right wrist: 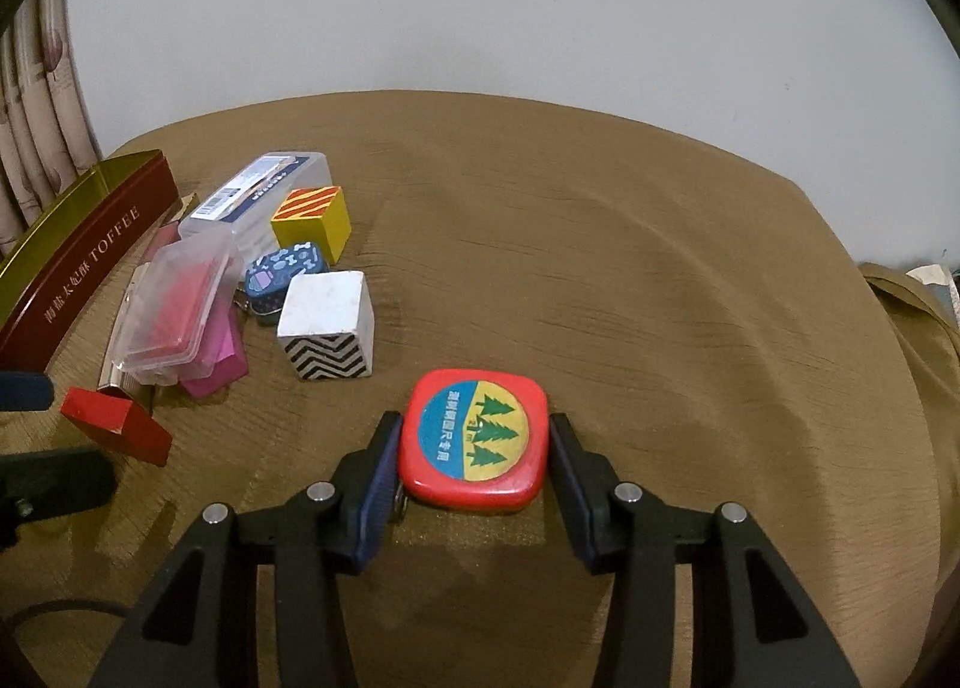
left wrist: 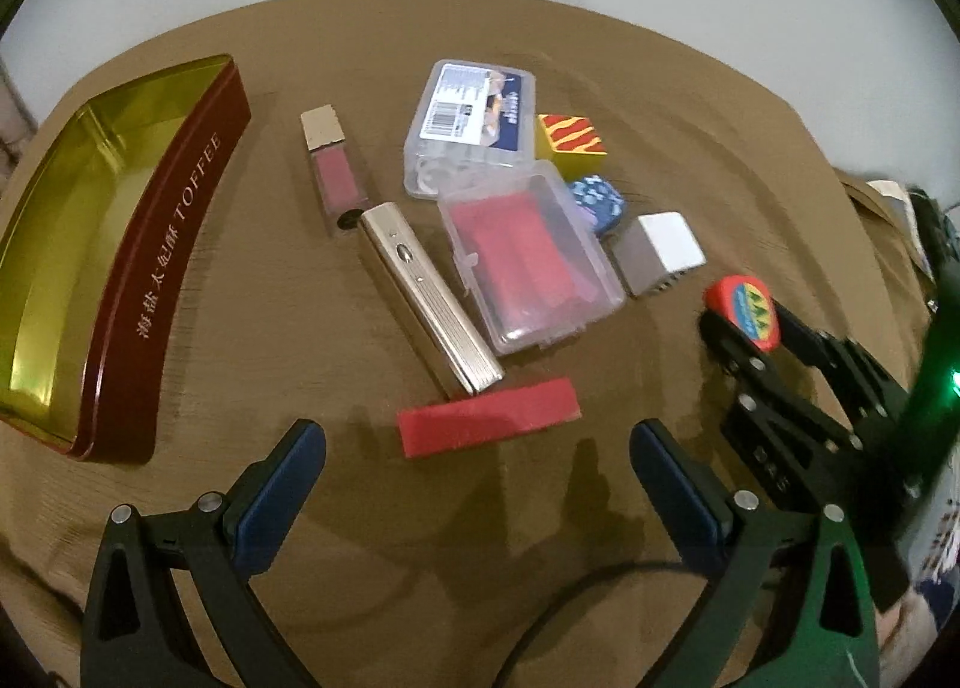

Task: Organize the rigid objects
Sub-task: 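Grasp the red rectangular block with the left gripper while the right holds the tape measure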

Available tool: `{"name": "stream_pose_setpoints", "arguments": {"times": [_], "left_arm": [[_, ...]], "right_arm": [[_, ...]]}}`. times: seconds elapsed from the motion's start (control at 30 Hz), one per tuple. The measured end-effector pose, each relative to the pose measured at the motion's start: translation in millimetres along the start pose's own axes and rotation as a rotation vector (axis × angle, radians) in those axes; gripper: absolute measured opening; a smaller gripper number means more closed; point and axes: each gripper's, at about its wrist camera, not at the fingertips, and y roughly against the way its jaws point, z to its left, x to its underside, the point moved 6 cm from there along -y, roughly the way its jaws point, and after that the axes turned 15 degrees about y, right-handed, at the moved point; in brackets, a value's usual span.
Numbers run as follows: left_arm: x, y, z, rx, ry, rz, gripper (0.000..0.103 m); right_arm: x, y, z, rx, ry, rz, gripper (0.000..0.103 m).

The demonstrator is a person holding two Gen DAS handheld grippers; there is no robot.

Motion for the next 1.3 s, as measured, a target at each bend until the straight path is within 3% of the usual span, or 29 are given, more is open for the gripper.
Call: {"name": "stream_pose_setpoints", "arguments": {"times": [0.13, 0.37, 0.5, 1.3], "left_arm": [[-5, -8, -1, -0.031, 0.013, -0.015, 0.097], [-8, -21, 2, -0.031, 0.049, 0.024, 0.078], [-9, -18, -1, -0.027, 0.026, -0.006, 0.056], [-7, 35, 4, -0.025, -0.086, -0.101, 0.056]], "right_arm": [[2, 3, -4, -0.003, -0.003, 0.0, 0.048], [2, 5, -4, -0.004, -0.004, 0.001, 0.049], [1, 4, -3, -0.003, -0.004, 0.002, 0.049], [0, 1, -1, -0.003, -0.004, 0.002, 0.049]]}}
